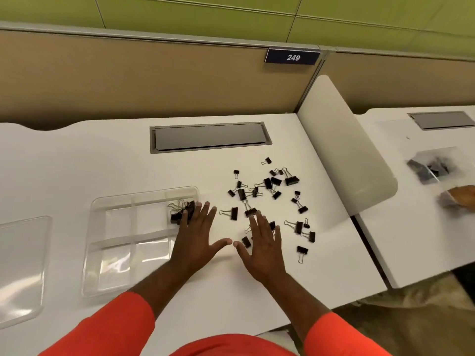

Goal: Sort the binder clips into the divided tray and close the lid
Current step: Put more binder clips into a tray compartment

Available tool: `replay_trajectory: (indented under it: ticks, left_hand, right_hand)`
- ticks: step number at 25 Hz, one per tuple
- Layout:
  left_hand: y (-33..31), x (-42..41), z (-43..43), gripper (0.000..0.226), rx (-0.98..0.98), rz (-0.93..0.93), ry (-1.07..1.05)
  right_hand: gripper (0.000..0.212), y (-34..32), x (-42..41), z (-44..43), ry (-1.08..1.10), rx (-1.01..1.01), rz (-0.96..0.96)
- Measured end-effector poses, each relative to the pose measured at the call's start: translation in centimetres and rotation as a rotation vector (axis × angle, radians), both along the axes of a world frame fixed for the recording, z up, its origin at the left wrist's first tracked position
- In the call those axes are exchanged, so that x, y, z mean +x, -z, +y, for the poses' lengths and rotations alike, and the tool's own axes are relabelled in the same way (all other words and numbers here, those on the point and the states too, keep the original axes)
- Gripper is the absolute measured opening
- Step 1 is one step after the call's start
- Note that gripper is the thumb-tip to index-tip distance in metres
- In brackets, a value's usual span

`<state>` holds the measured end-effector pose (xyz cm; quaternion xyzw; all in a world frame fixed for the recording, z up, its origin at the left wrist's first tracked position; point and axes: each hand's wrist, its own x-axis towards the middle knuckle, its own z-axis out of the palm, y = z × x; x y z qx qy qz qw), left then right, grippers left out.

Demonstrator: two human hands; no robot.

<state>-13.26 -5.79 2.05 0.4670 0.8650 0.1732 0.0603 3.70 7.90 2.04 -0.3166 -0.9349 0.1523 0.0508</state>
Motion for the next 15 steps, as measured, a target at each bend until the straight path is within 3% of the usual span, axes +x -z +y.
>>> replay_trajectory:
  ticks: [15]
  left_hand:
    - [3.5, 7.8, 11.0, 0.081, -0.106, -0.093, -0.055]
  right_hand:
    - [0.076, 3.8, 7.4, 14.6, -0.025, -0.062, -0.006]
